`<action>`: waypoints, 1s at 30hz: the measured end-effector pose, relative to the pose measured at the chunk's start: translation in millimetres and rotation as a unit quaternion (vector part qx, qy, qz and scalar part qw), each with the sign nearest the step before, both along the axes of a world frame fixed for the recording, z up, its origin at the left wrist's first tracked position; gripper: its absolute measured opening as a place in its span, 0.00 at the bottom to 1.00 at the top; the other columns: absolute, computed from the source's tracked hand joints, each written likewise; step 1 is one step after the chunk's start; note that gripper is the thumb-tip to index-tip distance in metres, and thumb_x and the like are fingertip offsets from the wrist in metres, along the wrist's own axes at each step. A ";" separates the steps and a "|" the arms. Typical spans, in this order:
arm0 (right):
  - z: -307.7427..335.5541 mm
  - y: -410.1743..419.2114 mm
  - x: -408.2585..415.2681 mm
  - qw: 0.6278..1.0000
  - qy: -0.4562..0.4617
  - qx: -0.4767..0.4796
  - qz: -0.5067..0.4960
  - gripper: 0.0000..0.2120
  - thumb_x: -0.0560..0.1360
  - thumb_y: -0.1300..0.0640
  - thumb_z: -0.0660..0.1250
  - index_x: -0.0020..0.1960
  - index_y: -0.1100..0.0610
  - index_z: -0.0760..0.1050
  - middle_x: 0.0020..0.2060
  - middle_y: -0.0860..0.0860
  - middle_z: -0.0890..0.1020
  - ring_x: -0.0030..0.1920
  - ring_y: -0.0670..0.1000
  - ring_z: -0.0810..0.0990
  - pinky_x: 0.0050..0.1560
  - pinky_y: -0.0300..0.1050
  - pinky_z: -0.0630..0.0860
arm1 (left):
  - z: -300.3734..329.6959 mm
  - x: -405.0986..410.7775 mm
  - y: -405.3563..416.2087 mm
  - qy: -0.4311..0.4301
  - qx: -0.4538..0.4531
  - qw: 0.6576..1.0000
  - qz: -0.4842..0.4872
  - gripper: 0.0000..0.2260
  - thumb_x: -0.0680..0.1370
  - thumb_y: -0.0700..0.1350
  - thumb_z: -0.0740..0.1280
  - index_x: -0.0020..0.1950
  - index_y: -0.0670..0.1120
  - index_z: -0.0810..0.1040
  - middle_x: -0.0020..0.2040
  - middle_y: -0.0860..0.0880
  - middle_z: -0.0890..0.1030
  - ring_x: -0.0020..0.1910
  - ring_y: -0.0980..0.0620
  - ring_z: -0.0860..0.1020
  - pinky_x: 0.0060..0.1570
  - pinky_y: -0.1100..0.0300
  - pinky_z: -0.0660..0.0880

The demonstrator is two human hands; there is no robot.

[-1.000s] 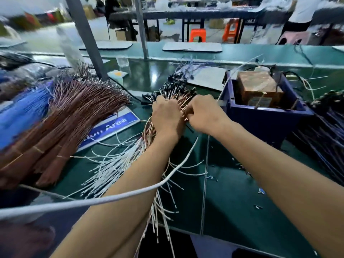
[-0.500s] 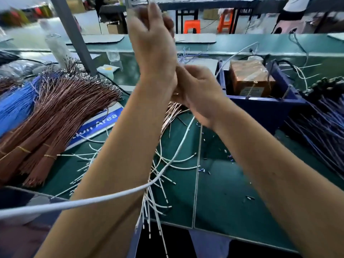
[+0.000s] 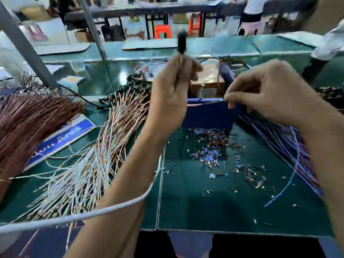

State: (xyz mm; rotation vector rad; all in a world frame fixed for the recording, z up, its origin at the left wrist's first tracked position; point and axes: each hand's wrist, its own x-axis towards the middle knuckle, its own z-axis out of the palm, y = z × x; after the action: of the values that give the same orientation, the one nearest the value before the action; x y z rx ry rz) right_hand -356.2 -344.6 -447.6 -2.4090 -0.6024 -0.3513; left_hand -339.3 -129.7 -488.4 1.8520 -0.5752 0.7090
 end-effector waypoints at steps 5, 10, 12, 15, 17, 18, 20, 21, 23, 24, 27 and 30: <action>-43.6 -16.5 -4.4 0.997 -0.044 -0.068 -0.004 0.06 0.77 0.57 0.75 0.44 0.50 0.80 0.33 0.39 0.79 0.37 0.37 0.78 0.40 0.28 0.66 | -48.1 -11.8 -25.4 0.002 0.204 0.977 -0.063 0.07 0.84 0.35 0.63 0.54 0.34 0.80 0.47 0.41 0.79 0.46 0.43 0.77 0.47 0.54 0.71; -80.7 -12.8 -0.4 0.998 -0.038 -0.051 -0.017 0.01 0.80 0.60 0.70 0.51 0.56 0.80 0.38 0.46 0.79 0.39 0.51 0.77 0.40 0.46 0.68 | -68.2 -3.0 -21.1 0.043 0.237 0.968 -0.067 0.05 0.80 0.36 0.70 0.45 0.40 0.79 0.37 0.53 0.73 0.36 0.53 0.69 0.39 0.59 0.61; -94.1 -10.1 0.4 0.999 -0.030 -0.029 -0.018 0.00 0.81 0.60 0.69 0.51 0.56 0.79 0.39 0.46 0.80 0.41 0.52 0.78 0.42 0.51 0.72 | -76.9 1.5 -19.8 0.070 0.231 0.969 -0.059 0.05 0.79 0.37 0.72 0.43 0.40 0.80 0.34 0.52 0.76 0.34 0.53 0.70 0.36 0.58 0.63; -112.3 -6.7 0.2 1.000 -0.006 0.000 -0.012 0.01 0.81 0.60 0.68 0.50 0.56 0.78 0.41 0.47 0.81 0.43 0.53 0.79 0.46 0.55 0.75 | -89.5 5.1 -17.1 0.095 0.220 0.969 -0.059 0.06 0.78 0.39 0.74 0.41 0.42 0.82 0.31 0.52 0.78 0.30 0.56 0.71 0.34 0.59 0.69; -119.0 -6.3 1.5 1.000 0.000 0.010 -0.006 0.02 0.82 0.60 0.68 0.50 0.56 0.78 0.41 0.47 0.81 0.43 0.51 0.78 0.46 0.55 0.75 | -94.4 6.9 -14.6 0.111 0.200 0.971 -0.068 0.07 0.77 0.40 0.74 0.40 0.42 0.83 0.30 0.52 0.79 0.30 0.56 0.74 0.33 0.59 0.71; -120.3 -6.9 2.2 1.000 0.002 0.018 -0.004 0.02 0.82 0.60 0.69 0.50 0.56 0.78 0.40 0.47 0.81 0.42 0.50 0.78 0.46 0.54 0.75 | -96.1 7.7 -13.6 0.117 0.186 0.973 -0.074 0.07 0.78 0.41 0.74 0.39 0.42 0.83 0.31 0.51 0.80 0.30 0.53 0.76 0.34 0.56 0.73; -121.1 -10.0 3.1 0.999 0.006 0.034 -0.004 0.02 0.82 0.60 0.69 0.49 0.56 0.79 0.40 0.48 0.82 0.42 0.50 0.79 0.45 0.52 0.76 | -99.2 8.0 -14.0 0.122 0.164 0.976 -0.079 0.08 0.77 0.43 0.73 0.39 0.43 0.84 0.32 0.49 0.82 0.32 0.47 0.78 0.35 0.52 0.75; -121.2 -11.4 2.6 0.999 0.006 0.038 -0.005 0.03 0.82 0.60 0.69 0.49 0.56 0.79 0.40 0.48 0.82 0.41 0.49 0.80 0.45 0.51 0.76 | -101.0 8.4 -14.6 0.124 0.157 0.976 -0.081 0.08 0.77 0.43 0.73 0.39 0.43 0.84 0.32 0.49 0.82 0.32 0.46 0.79 0.35 0.50 0.75; -120.9 -12.9 0.8 0.999 0.009 0.043 -0.009 0.03 0.82 0.60 0.69 0.49 0.56 0.79 0.39 0.47 0.83 0.41 0.48 0.80 0.44 0.47 0.75 | -103.6 7.7 -16.3 0.131 0.144 0.977 -0.082 0.08 0.77 0.42 0.72 0.38 0.43 0.84 0.32 0.50 0.82 0.32 0.47 0.79 0.35 0.51 0.76; -120.7 -13.1 0.3 0.999 0.012 0.045 -0.012 0.03 0.82 0.60 0.69 0.49 0.56 0.80 0.39 0.47 0.82 0.41 0.47 0.80 0.44 0.46 0.75 | -103.7 6.8 -16.8 0.134 0.136 0.978 -0.084 0.08 0.77 0.42 0.72 0.38 0.43 0.84 0.32 0.50 0.82 0.32 0.49 0.79 0.36 0.52 0.76; -121.0 -18.8 1.9 0.996 0.012 0.073 -0.051 0.04 0.82 0.60 0.68 0.49 0.55 0.79 0.38 0.47 0.82 0.38 0.44 0.80 0.41 0.41 0.75 | -105.5 8.0 -13.0 0.158 0.128 0.975 -0.087 0.09 0.77 0.40 0.72 0.37 0.44 0.83 0.32 0.51 0.83 0.32 0.52 0.79 0.37 0.57 0.76; -120.0 -27.2 1.5 0.989 -0.003 0.112 -0.095 0.03 0.81 0.59 0.69 0.49 0.54 0.78 0.39 0.46 0.82 0.36 0.44 0.79 0.40 0.40 0.75 | -105.7 9.2 -5.7 0.196 0.083 0.975 -0.071 0.11 0.77 0.36 0.73 0.39 0.49 0.83 0.31 0.55 0.82 0.30 0.63 0.76 0.37 0.68 0.72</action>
State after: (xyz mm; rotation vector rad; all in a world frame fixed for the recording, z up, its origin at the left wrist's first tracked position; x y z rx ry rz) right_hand -354.6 -371.8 -567.6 -2.2518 -0.3166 -0.4801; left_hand -330.1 -135.5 -594.1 2.0126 -0.5119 0.1944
